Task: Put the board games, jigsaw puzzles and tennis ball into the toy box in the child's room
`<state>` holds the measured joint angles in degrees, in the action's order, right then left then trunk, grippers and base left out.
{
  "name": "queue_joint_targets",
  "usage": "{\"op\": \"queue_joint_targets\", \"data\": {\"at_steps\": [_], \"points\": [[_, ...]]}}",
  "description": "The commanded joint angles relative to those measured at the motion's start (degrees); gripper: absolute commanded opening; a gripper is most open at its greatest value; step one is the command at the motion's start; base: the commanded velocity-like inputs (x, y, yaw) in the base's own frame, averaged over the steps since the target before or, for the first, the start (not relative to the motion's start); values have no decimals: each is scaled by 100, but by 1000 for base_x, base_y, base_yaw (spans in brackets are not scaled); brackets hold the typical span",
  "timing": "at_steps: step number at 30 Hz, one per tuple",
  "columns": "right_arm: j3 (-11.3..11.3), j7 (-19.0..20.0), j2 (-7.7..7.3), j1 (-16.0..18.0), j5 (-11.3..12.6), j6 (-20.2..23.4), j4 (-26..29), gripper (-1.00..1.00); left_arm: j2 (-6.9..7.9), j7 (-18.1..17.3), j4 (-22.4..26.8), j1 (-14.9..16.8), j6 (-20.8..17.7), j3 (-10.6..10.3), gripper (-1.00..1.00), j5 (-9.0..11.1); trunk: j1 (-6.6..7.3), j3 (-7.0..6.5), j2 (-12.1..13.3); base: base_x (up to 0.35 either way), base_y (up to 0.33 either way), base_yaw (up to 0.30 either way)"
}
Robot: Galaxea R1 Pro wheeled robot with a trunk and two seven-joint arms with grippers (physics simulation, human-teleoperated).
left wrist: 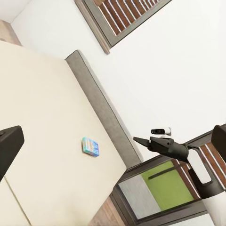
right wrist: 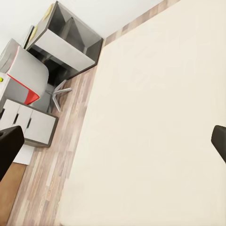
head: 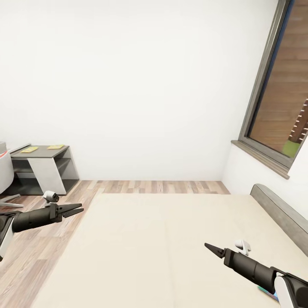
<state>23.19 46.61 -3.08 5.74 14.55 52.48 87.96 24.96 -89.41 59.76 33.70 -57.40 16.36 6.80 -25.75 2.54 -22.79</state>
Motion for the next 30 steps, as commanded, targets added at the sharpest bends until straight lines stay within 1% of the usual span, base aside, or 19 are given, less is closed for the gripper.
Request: {"op": "queue_joint_targets", "data": {"at_steps": [1,30], "points": [[7,23,0,6,-5,26,2,100,1,-23,0,5,-61,-1,100,-4,-4,14,-13,0,0,0],[8,23,0,5,-5,26,2,100,0,-23,0,5,-61,-1,100,-4,-4,14,-13,-11,0,0]]}}
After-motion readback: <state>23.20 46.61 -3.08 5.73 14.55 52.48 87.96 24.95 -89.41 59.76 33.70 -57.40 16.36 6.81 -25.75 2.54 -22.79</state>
